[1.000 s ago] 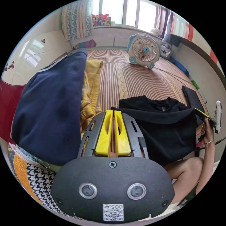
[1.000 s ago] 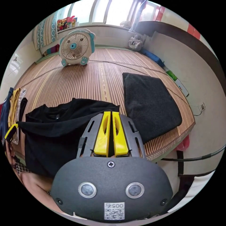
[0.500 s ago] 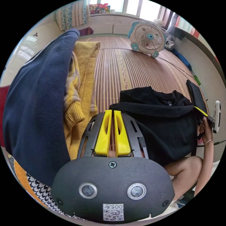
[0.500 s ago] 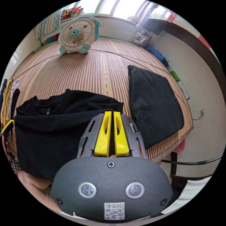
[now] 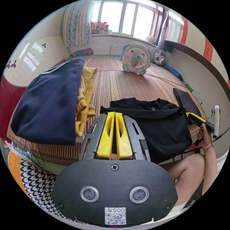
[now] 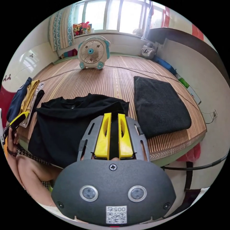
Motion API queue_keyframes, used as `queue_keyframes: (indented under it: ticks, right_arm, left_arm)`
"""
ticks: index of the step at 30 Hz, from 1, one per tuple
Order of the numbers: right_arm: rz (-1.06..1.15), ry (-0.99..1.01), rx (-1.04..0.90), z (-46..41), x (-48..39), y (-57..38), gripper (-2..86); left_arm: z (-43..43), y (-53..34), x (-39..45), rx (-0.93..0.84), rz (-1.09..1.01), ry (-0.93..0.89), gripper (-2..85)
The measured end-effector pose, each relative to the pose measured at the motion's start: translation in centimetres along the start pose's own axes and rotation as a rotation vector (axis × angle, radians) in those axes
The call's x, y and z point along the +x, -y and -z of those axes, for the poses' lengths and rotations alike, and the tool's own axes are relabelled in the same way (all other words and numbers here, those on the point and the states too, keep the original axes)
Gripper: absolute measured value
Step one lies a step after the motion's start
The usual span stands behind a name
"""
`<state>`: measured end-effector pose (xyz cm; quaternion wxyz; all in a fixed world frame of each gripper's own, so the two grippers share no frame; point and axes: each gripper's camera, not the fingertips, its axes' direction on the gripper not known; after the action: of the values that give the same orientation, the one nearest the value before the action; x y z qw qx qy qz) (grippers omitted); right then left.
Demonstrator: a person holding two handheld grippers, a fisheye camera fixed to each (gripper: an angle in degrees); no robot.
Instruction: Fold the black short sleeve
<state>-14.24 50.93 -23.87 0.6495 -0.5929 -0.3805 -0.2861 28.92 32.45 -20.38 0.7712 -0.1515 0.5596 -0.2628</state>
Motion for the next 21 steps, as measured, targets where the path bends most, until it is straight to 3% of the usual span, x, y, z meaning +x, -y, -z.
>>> queue_keyframes:
  ticks: [7,21]
  right_arm:
    - [0.156,0.081,-0.044,-0.8,-3.9,0.2,3.8]
    - [0.326,0.074,-0.189,-6.3,-8.4,2.9,4.1]
  left_arm:
    - [-2.6,0.1,5.5,-0.043,-0.161,-0.022,0.7]
    - [-11.5,3.4,10.9,-0.267,-0.258,-0.058,2.9]
